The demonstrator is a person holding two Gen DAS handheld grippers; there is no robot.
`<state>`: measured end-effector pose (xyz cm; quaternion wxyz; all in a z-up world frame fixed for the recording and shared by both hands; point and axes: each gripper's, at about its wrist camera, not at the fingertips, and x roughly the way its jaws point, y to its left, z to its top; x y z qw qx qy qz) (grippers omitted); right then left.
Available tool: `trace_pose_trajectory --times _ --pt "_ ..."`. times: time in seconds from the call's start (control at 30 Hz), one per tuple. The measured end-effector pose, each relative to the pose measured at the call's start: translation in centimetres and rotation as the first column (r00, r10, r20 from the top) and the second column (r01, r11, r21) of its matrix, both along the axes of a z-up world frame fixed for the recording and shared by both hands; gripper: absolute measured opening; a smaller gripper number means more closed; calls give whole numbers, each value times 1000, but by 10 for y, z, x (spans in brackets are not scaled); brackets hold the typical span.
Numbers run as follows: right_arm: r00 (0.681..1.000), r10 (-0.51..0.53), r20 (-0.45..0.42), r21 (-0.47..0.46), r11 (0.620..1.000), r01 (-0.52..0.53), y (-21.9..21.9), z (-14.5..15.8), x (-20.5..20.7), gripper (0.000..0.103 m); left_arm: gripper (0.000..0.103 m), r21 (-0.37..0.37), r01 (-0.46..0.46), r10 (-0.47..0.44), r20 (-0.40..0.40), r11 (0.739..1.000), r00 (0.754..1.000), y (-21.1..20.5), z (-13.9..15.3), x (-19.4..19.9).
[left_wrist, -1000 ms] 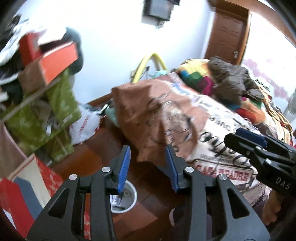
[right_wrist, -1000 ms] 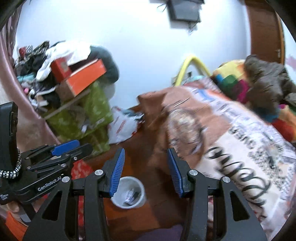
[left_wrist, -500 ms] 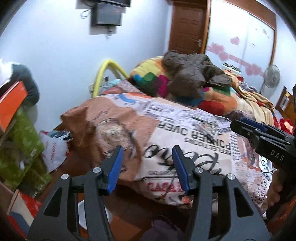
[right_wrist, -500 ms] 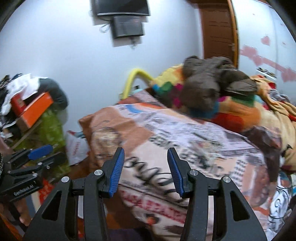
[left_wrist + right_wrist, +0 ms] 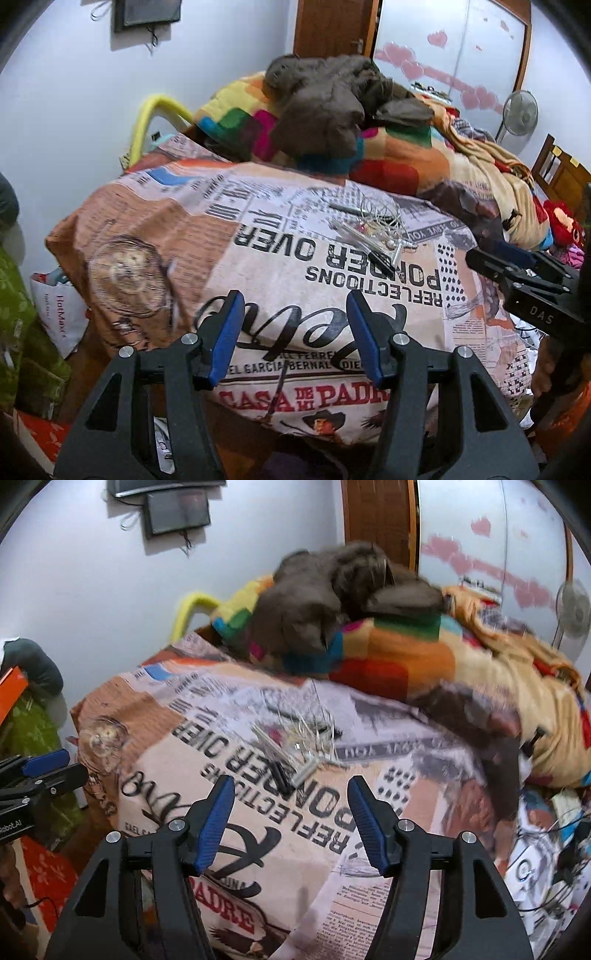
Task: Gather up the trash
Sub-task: 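Move both empty tools back toward the items on the bed, then grasp the white tube with right tool while left tool grasps the metal rod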
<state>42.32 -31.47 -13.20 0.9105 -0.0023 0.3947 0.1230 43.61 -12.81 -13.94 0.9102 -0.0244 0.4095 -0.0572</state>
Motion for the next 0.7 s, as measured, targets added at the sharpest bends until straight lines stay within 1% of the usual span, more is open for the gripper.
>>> trace_pose_trajectory --times 0.17,0.27,0.33,0.4,0.47,0.5,0.57,0.63,0.67,0.7 --pt "998 -19 -61 -1 1000 19 -1 -34 25 60 56 -3 19 -20 -36 1000 999 -11 -27 20" --pt "994 -43 -96 15 999 45 -2 -51 43 59 56 18 18 -18 -27 1000 999 -17 -40 29" --pt "991 -54 -126 35 998 59 -3 -61 54 55 56 24 27 -27 -21 999 999 -20 -48 36" --pt "986 -68 -151 43 996 75 -2 -70 67 48 56 17 32 -32 -22 999 999 -22 -54 42" --pt "983 -76 -166 40 996 83 1 -76 76 46 56 -2 35 -35 -28 999 999 -22 -59 48" --pt "982 -79 -172 38 995 87 2 -79 80 40 56 -17 38 -39 -36 999 999 -22 -62 52" --pt "981 -66 -180 44 996 75 5 -84 86 34 56 -48 43 -45 -47 998 998 -22 -67 58" --pt "981 -72 -183 42 996 81 8 -88 88 34 56 -73 59 -64 -64 996 996 -23 -71 63" --pt "983 -77 -167 35 996 84 9 -88 87 32 56 -85 66 -72 -73 994 995 -25 -73 66" --pt "984 -73 -161 26 997 78 11 -89 86 27 56 -91 70 -77 -75 993 994 -26 -74 69"
